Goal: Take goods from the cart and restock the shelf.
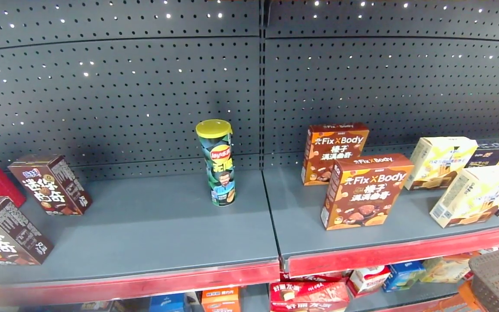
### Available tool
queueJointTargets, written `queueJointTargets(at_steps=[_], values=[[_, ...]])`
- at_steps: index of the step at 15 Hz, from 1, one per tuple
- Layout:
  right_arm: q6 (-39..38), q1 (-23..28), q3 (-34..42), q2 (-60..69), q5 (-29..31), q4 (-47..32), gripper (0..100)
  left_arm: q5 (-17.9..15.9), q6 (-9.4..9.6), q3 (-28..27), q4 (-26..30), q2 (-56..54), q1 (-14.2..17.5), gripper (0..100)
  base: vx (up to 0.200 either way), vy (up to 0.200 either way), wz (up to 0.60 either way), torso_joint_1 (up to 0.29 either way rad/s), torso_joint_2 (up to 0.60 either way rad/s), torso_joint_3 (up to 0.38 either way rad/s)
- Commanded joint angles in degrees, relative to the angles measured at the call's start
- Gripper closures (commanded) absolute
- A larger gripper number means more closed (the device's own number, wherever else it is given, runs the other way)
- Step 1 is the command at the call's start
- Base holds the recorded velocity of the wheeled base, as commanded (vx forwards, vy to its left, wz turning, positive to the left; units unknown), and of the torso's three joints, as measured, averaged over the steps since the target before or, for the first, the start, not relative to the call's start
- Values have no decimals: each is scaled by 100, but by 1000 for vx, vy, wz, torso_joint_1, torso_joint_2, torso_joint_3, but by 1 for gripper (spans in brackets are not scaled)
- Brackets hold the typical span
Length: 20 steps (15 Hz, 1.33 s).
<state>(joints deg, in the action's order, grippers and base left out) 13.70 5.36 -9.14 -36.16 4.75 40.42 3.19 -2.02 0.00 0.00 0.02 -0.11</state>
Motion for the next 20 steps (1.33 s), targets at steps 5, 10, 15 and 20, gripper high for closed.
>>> queueJointTargets(at_steps=[5,10,15,20], values=[[27,0,0,-5,-1,1,100,6,0,0,0,-2,2,0,0,120,0,-4,0,2],[98,0,9,3,-194,27,100,-3,9,0,0,6,2,0,0,0,0,0,0,0],[98,-9,18,3,-238,27,100,-3,18,0,0,6,2,0,0,0,0,0,0,0],[212,-9,220,3,-493,326,100,-3,18,0,0,-2,2,0,0,0,0,0,0,0]])
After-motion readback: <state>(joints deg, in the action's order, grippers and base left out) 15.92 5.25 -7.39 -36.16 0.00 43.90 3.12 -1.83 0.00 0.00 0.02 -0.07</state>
